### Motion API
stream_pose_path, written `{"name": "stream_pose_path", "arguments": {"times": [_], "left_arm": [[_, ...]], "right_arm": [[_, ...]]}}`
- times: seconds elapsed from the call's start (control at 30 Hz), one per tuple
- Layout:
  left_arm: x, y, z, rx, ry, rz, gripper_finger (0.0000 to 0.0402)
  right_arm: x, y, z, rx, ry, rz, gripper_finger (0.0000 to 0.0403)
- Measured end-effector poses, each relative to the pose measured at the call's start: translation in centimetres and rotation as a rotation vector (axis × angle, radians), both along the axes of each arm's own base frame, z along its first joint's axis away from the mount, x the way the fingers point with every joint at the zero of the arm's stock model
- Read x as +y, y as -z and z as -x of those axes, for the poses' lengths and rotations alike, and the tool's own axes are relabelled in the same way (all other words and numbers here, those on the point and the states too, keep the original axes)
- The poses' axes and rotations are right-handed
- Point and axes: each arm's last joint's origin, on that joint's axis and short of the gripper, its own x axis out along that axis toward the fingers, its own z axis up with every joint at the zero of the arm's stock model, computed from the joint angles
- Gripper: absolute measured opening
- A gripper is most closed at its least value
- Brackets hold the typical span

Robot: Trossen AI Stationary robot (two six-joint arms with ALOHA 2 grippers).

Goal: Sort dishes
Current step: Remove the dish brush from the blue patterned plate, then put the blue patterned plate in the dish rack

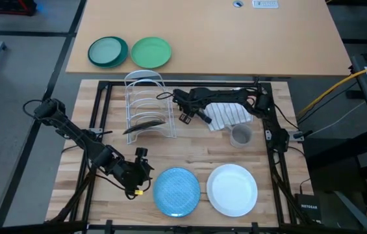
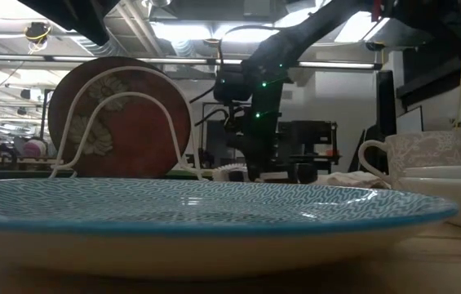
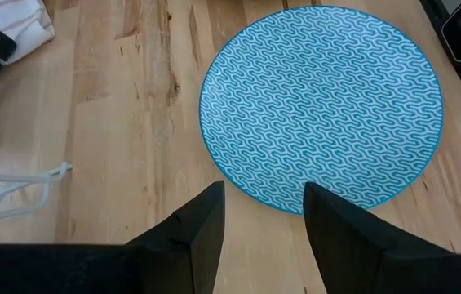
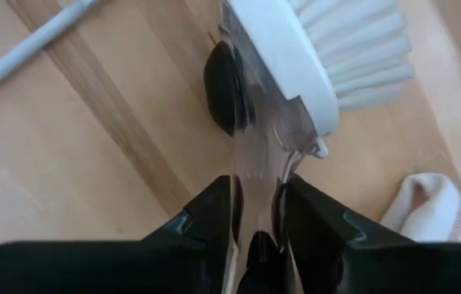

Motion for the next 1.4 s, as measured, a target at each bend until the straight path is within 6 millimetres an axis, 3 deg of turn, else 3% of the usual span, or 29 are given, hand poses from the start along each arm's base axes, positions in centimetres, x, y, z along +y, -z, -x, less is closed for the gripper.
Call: {"name": "stream_pose_path", "arguments": {"times": [0.4, 0.57, 0.87, 1.13, 1.27, 1.4], "left_arm": [[0.0, 0.0, 0.0, 0.0, 0.0, 0.0, 0.0155], [0.0, 0.0, 0.0, 0.001, 0.0, 0.0, 0.0155], [0.0, 0.0, 0.0, -0.001, -0.071, 0.066, 0.0155], [-0.1, 0.3, -0.1, 0.003, -0.229, 0.203, 0.0155], [-0.6, 1.9, -0.8, 0.04, -0.377, 0.29, 0.0155], [-1.4, 4.8, -1.7, 0.13, -0.471, 0.319, 0.0155]], "right_arm": [[0.2, 0.1, -0.1, -0.012, -0.068, -0.064, 0.0187], [0.3, -0.3, 0.3, 0.04, -0.076, -0.082, 0.0199], [1.0, -5.9, 0.4, 0.238, -0.147, 0.045, 0.0198], [6.0, -11.8, -0.6, 0.262, -0.321, 0.136, 0.0198], [10.3, -13.9, -0.6, 0.294, -0.449, 0.144, 0.0198], [15.7, -14.5, -0.5, 0.318, -0.645, 0.159, 0.0198]]}}
